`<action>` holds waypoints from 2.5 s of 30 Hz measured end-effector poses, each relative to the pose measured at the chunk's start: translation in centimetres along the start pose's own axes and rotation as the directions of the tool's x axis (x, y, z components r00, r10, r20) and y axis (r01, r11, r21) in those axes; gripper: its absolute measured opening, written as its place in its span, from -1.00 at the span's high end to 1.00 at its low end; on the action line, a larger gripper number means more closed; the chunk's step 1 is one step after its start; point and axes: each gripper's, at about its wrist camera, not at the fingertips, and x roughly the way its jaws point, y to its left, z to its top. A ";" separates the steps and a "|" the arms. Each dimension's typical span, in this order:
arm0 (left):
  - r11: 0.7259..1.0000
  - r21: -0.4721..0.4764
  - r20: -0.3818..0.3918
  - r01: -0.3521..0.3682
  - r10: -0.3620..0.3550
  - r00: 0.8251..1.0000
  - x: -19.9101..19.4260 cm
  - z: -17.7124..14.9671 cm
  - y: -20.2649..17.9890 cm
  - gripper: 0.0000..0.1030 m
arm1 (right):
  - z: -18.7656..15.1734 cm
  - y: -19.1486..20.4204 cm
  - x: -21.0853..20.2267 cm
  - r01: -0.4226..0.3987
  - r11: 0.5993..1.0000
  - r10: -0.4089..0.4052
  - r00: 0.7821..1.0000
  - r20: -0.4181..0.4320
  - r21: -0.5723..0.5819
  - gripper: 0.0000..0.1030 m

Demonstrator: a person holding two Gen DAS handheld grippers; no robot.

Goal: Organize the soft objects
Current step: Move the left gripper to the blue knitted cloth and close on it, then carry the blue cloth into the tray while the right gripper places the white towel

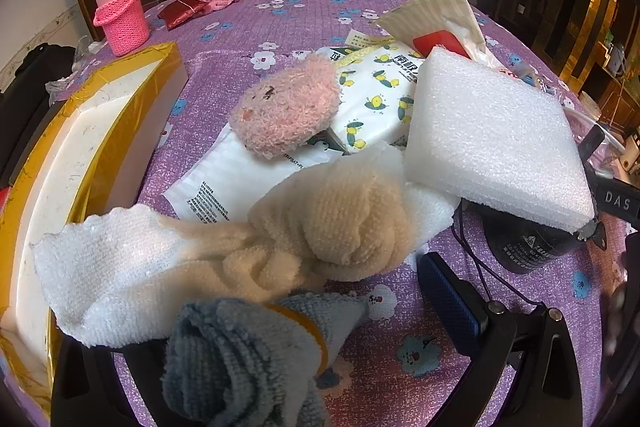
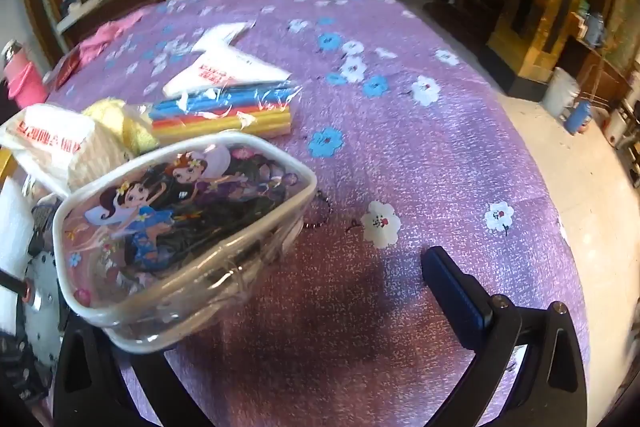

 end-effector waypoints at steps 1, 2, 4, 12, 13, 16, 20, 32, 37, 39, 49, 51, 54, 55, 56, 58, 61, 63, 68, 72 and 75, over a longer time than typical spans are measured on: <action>1.000 -0.007 -0.001 0.005 -0.005 1.000 0.0 0.0 0.1 -0.99 | 0.0 0.0 -0.1 0.012 1.000 -0.012 1.000 -0.006 -0.009 -1.00; 1.000 -0.010 -0.001 0.015 -0.015 1.000 0.0 0.0 0.2 -0.99 | 0.0 0.2 -0.1 0.022 1.000 -0.022 1.000 -0.013 -0.007 -1.00; 0.999 0.008 -0.003 0.037 -0.037 0.999 -0.2 0.0 0.2 -0.89 | 0.0 0.4 -0.2 0.028 1.000 -0.028 0.999 -0.015 -0.004 -0.99; 0.982 0.041 0.231 0.183 -0.188 0.955 -10.1 -0.4 5.0 -0.89 | -2.3 -0.6 -4.4 0.027 0.999 -0.031 0.994 0.106 0.033 -1.00; 0.983 0.045 0.288 0.178 -0.183 0.940 -11.8 -0.5 6.6 -0.92 | -2.8 -0.7 -6.0 0.021 0.999 -0.027 0.985 0.172 0.034 -1.00; 0.990 0.080 0.397 0.114 -0.136 0.908 -14.0 -1.1 8.8 -0.99 | -3.4 -0.7 -9.0 0.039 0.998 -0.052 0.930 0.363 0.045 -1.00; 0.982 0.143 0.367 0.127 -0.172 0.914 -13.0 -1.2 8.2 -0.98 | -2.3 -0.5 -8.0 0.012 0.998 -0.033 0.925 0.378 0.057 -1.00; 0.925 0.356 0.153 0.137 -0.202 0.967 -6.5 -4.2 0.1 -0.46 | -2.1 -1.1 -5.8 -0.008 0.996 -0.022 0.948 0.317 0.092 -0.96; 0.918 0.369 0.096 0.149 -0.197 0.976 -5.4 -4.4 -0.4 0.22 | -2.2 -1.3 -5.8 -0.017 0.994 -0.016 0.951 0.308 0.104 -0.96; 0.925 0.329 0.115 0.189 -0.238 0.964 -6.4 -4.1 0.8 0.22 | -2.3 -1.4 -5.8 -0.023 0.994 -0.012 0.951 0.309 0.111 -0.96; 0.929 0.324 0.171 0.177 -0.242 0.955 -8.5 -4.8 4.4 -0.43 | -2.4 -1.6 -5.7 -0.046 0.992 0.010 0.954 0.299 0.113 -0.96; 0.929 0.337 0.163 0.156 -0.220 0.962 -8.0 -4.6 3.9 -0.53 | -2.4 -1.6 -5.7 -0.046 0.992 0.010 0.955 0.297 0.114 -0.96; 0.929 0.350 0.124 0.116 -0.169 0.978 -6.3 -3.9 2.2 -0.54 | -2.4 -1.6 -5.7 -0.043 0.992 0.007 0.955 0.298 0.115 -0.96; 0.925 0.363 0.111 0.112 -0.162 0.981 -6.0 -4.1 1.9 -0.43 | -2.4 -1.6 -5.7 -0.042 0.992 0.005 0.954 0.299 0.116 -0.96; 0.913 0.393 0.088 0.108 -0.154 0.984 -5.7 -4.5 1.2 0.02 | -2.4 -1.7 -5.7 -0.042 0.992 0.004 0.954 0.300 0.118 -0.96; 0.890 0.438 0.098 0.125 -0.186 0.978 -6.4 -5.4 0.7 0.27 | -2.4 -1.7 -5.7 -0.043 0.992 0.005 0.954 0.300 0.121 -0.96; 0.886 0.429 0.106 0.175 -0.242 0.964 -8.0 -5.9 1.5 0.27 | -2.4 -1.7 -5.5 -0.043 0.992 0.007 0.956 0.293 0.117 -0.96; 0.887 0.414 0.115 0.204 -0.273 0.955 -9.0 -6.1 2.4 0.26 | -2.4 -1.6 -5.5 -0.042 0.993 0.007 0.956 0.294 0.113 -0.96; 0.882 0.399 0.081 0.251 -0.307 0.948 -8.7 -6.5 2.1 0.18 | -2.4 -1.5 -5.7 -0.044 0.993 0.009 0.955 0.297 0.113 -0.96; 0.877 0.434 0.054 0.205 -0.252 0.966 -6.8 -6.5 -0.5 0.20 | -2.4 -1.6 -5.7 -0.042 0.993 0.006 0.954 0.300 0.113 -0.96; 0.888 0.443 0.077 0.118 -0.169 0.983 -5.7 -6.4 -1.4 0.46 | -2.5 -1.7 -5.8 -0.041 0.992 0.004 0.953 0.302 0.119 -0.96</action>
